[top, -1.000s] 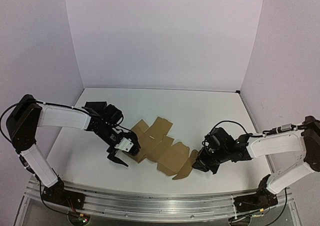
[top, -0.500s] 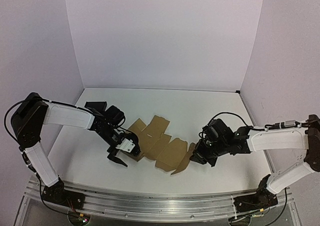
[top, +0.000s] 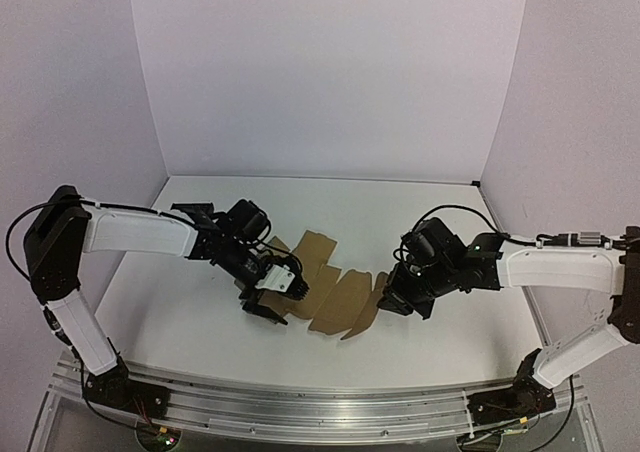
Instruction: Fold the paper box
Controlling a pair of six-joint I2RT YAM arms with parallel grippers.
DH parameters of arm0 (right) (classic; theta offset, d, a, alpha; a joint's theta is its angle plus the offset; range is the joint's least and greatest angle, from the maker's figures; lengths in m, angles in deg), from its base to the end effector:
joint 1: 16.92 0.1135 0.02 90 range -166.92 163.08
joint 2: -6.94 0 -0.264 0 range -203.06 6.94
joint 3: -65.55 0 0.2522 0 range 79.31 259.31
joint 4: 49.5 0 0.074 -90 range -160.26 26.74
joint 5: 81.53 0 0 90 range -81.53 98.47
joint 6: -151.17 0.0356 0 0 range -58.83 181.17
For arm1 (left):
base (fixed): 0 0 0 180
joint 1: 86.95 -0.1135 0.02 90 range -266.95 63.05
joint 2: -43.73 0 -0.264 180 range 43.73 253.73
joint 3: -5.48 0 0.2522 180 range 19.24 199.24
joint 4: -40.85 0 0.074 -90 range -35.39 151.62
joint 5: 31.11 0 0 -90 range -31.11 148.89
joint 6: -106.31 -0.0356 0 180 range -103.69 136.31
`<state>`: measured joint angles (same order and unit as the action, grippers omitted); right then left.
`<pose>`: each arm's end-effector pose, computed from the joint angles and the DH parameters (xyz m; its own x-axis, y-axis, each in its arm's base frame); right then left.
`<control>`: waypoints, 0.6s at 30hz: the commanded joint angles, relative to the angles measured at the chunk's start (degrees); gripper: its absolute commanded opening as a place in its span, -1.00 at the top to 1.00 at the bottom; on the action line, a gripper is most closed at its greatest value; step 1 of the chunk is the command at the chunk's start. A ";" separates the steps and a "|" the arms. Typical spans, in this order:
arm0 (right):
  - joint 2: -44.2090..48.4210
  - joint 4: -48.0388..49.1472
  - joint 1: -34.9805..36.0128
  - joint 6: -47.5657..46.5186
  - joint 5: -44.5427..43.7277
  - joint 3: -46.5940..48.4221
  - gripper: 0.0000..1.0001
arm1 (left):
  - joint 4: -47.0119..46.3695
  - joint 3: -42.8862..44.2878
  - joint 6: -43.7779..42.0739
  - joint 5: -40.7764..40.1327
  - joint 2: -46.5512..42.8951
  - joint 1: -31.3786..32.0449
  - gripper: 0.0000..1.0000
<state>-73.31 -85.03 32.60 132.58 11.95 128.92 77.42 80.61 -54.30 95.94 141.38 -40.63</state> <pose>0.1824 0.2170 0.2137 -0.9064 0.3953 -0.1489 0.2379 0.7689 0.5935 0.2198 -0.2612 0.1907 0.5494 0.5148 -0.6582 0.8215 -0.4766 0.3129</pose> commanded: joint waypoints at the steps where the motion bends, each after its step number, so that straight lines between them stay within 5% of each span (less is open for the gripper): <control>1: -0.23 -1.53 -0.11 0.98 0.49 2.83 1.00 | -10.36 -4.73 3.87 -2.83 -0.63 2.57 -0.45; 4: -0.26 -1.58 -0.12 1.41 0.82 3.16 1.00 | -7.94 -3.04 3.43 -4.59 1.87 2.74 -0.21; 12: -0.48 -1.59 -0.10 1.80 1.12 3.56 1.00 | -18.13 -5.41 5.83 -9.13 4.91 5.35 -0.02; 18: 0.25 -1.55 -0.12 1.80 0.92 3.33 1.00 | -19.44 -5.93 4.16 -12.52 6.83 5.36 0.37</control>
<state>-73.53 -85.95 32.60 133.83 12.78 130.33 61.18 75.36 -49.69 86.25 147.09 -35.16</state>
